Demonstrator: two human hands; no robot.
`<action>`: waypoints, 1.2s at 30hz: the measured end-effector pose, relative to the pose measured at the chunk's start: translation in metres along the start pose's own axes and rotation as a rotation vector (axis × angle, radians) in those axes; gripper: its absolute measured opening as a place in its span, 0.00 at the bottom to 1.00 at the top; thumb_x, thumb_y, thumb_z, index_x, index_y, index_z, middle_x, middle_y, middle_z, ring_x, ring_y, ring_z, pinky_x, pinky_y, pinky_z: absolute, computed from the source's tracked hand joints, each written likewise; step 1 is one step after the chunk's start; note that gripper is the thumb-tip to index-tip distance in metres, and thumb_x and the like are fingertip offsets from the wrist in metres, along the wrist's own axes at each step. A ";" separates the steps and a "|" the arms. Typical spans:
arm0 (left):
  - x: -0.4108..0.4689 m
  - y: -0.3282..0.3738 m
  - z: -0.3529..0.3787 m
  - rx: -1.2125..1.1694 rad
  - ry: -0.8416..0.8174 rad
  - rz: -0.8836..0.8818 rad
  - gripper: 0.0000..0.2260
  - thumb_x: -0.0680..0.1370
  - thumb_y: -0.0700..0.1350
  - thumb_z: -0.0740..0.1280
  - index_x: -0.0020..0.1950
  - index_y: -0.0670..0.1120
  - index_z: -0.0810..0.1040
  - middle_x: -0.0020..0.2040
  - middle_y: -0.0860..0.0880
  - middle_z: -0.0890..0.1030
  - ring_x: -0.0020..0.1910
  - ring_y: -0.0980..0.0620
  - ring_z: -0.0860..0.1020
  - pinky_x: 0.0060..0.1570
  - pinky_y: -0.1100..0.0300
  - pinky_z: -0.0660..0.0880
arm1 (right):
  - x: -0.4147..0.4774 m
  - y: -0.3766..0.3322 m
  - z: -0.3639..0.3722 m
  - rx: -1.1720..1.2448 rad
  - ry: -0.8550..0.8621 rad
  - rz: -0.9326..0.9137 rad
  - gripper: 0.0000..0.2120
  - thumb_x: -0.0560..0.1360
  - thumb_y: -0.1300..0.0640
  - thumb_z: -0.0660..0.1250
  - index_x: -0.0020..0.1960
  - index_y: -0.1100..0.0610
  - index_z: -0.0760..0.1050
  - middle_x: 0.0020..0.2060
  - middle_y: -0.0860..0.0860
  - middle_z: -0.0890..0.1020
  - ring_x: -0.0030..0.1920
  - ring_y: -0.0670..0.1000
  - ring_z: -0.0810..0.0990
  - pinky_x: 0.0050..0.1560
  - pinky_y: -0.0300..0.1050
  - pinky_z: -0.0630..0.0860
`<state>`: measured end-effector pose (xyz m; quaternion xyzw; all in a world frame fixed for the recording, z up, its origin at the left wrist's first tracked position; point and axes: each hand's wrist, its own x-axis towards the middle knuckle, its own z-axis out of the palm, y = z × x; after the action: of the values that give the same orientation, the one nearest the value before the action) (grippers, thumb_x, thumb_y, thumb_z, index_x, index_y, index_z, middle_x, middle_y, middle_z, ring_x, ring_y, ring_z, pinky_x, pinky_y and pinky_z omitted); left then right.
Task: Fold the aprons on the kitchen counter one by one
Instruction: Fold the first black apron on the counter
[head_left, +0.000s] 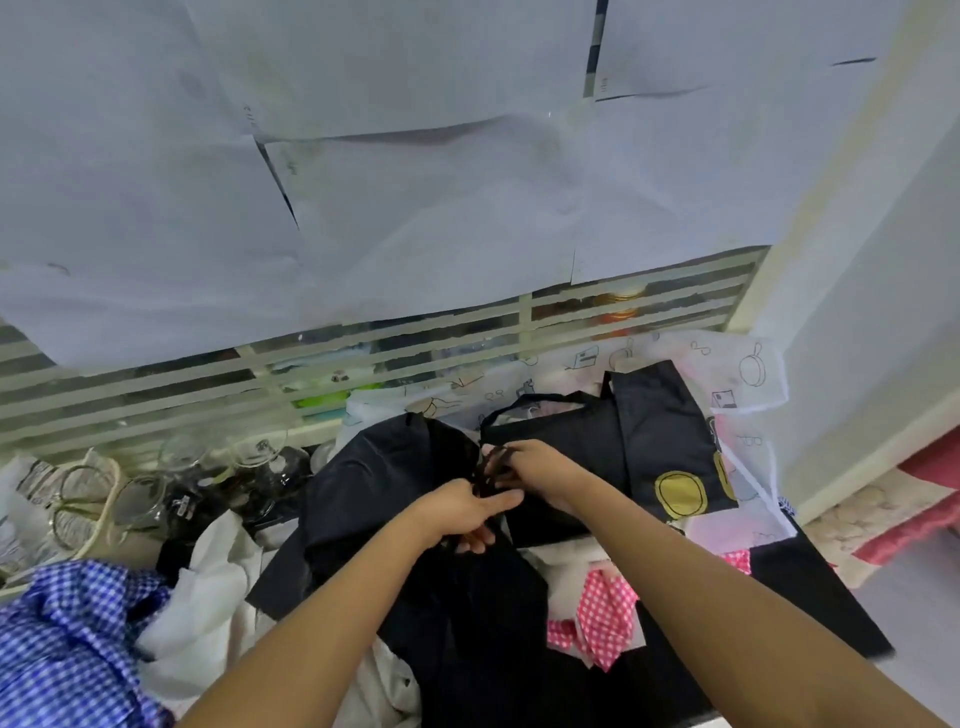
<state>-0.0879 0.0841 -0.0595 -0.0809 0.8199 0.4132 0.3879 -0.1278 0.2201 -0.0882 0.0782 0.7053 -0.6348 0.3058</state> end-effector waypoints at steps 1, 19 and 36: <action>0.004 -0.004 0.010 -0.108 -0.026 -0.016 0.17 0.78 0.57 0.65 0.55 0.44 0.74 0.34 0.47 0.79 0.22 0.57 0.74 0.22 0.65 0.68 | 0.001 0.004 0.002 -0.047 -0.009 0.016 0.11 0.80 0.60 0.59 0.49 0.58 0.81 0.48 0.53 0.83 0.48 0.52 0.82 0.51 0.41 0.79; 0.050 -0.019 0.034 0.064 0.157 -0.083 0.12 0.76 0.48 0.69 0.52 0.41 0.75 0.36 0.47 0.80 0.25 0.57 0.76 0.26 0.64 0.71 | -0.032 -0.082 -0.084 -0.041 0.225 -0.208 0.02 0.77 0.63 0.66 0.47 0.61 0.76 0.36 0.52 0.79 0.29 0.43 0.73 0.32 0.31 0.73; 0.046 0.008 0.059 0.529 0.632 0.322 0.37 0.76 0.49 0.67 0.77 0.41 0.49 0.70 0.43 0.65 0.67 0.47 0.69 0.66 0.57 0.67 | -0.005 0.012 -0.070 -1.700 0.274 -0.278 0.16 0.79 0.66 0.55 0.65 0.67 0.68 0.60 0.62 0.69 0.59 0.58 0.69 0.56 0.47 0.70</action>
<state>-0.0892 0.1416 -0.1078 0.0276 0.9779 0.1993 0.0560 -0.1409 0.2901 -0.0953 -0.1875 0.9737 0.0900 0.0925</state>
